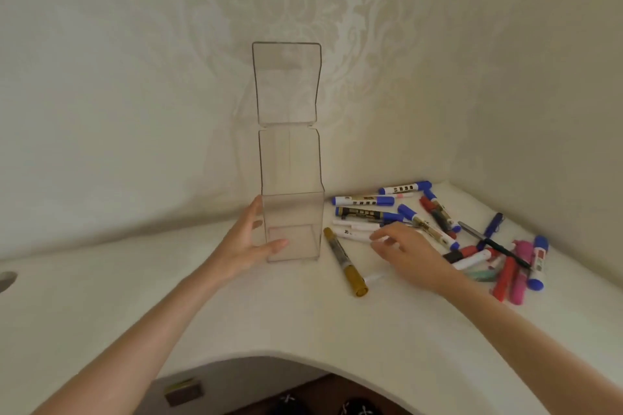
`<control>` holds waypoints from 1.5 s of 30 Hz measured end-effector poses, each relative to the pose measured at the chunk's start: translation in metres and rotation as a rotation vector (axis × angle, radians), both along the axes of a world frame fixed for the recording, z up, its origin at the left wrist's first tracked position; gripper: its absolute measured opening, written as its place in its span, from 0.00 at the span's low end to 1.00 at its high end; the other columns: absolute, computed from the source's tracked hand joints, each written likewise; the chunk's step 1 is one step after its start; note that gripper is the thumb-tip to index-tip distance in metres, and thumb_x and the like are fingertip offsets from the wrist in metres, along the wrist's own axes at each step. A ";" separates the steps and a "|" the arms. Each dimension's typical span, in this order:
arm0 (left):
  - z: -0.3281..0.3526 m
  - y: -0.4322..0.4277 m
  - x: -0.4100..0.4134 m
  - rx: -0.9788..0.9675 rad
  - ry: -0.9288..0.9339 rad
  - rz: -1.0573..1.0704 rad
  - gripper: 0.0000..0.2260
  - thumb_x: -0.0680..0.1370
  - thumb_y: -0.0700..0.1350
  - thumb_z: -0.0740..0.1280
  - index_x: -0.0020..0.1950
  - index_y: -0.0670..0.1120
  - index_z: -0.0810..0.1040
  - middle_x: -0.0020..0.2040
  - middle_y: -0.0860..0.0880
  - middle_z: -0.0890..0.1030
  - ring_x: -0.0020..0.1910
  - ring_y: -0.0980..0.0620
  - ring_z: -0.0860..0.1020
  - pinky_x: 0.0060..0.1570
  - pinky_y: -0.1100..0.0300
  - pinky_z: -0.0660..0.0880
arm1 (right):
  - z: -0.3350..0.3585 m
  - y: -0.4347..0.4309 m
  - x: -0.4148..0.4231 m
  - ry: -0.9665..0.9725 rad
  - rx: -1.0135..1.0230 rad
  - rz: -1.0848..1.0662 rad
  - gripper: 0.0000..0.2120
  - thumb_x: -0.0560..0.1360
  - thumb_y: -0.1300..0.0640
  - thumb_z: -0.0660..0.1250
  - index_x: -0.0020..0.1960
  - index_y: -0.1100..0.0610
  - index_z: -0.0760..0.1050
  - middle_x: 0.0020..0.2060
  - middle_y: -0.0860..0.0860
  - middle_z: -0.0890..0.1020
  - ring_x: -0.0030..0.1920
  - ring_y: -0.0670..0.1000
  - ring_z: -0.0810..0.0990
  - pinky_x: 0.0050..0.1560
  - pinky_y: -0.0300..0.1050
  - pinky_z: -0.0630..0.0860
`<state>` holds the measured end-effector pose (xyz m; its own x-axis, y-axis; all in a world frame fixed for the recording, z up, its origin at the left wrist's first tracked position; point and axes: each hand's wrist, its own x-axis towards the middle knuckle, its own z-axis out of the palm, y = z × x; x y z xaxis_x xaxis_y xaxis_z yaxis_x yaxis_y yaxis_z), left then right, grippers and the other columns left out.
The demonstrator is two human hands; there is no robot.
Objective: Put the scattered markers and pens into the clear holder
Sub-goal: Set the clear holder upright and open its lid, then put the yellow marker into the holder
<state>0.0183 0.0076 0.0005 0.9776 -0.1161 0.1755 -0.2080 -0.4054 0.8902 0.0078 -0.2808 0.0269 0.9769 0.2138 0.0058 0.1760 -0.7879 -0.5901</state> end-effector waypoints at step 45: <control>0.114 -0.035 -0.016 0.039 -0.476 0.190 0.11 0.74 0.41 0.69 0.55 0.42 0.72 0.48 0.51 0.80 0.48 0.54 0.80 0.51 0.70 0.74 | 0.111 0.074 -0.011 -0.591 0.422 0.014 0.15 0.76 0.49 0.62 0.62 0.51 0.69 0.56 0.42 0.74 0.56 0.43 0.72 0.53 0.34 0.68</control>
